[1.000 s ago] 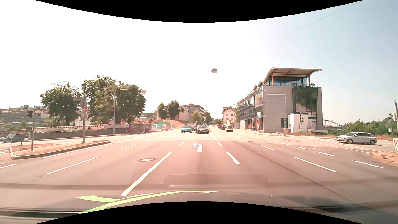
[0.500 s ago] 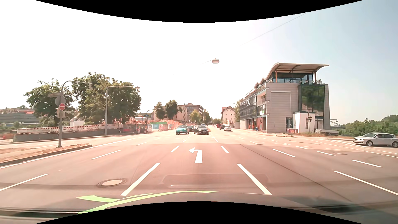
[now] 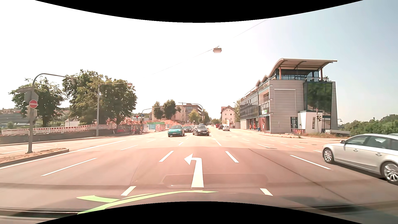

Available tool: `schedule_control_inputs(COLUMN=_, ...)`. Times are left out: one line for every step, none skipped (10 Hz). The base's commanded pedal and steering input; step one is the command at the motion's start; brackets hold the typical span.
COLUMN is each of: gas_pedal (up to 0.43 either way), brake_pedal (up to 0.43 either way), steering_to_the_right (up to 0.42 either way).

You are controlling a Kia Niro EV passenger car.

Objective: Follow the waypoints while adhering to traffic rules and regulations

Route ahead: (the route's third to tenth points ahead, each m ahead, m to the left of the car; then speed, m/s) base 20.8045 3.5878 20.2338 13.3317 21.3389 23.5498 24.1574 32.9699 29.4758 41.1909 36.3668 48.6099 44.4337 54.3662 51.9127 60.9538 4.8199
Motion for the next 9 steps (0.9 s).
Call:
schedule_control_inputs(gas_pedal=0.000, brake_pedal=0.207, steering_to_the_right=0.012)
schedule_control_inputs(gas_pedal=0.000, brake_pedal=0.207, steering_to_the_right=0.011)
schedule_control_inputs(gas_pedal=0.000, brake_pedal=0.207, steering_to_the_right=0.011)
schedule_control_inputs(gas_pedal=0.000, brake_pedal=0.207, steering_to_the_right=0.011)
schedule_control_inputs(gas_pedal=0.000, brake_pedal=0.207, steering_to_the_right=0.011)
schedule_control_inputs(gas_pedal=0.000, brake_pedal=0.207, steering_to_the_right=0.011)
schedule_control_inputs(gas_pedal=0.000, brake_pedal=0.207, steering_to_the_right=0.011)
schedule_control_inputs(gas_pedal=0.000, brake_pedal=0.207, steering_to_the_right=0.011)
schedule_control_inputs(gas_pedal=0.000, brake_pedal=0.207, steering_to_the_right=0.012)
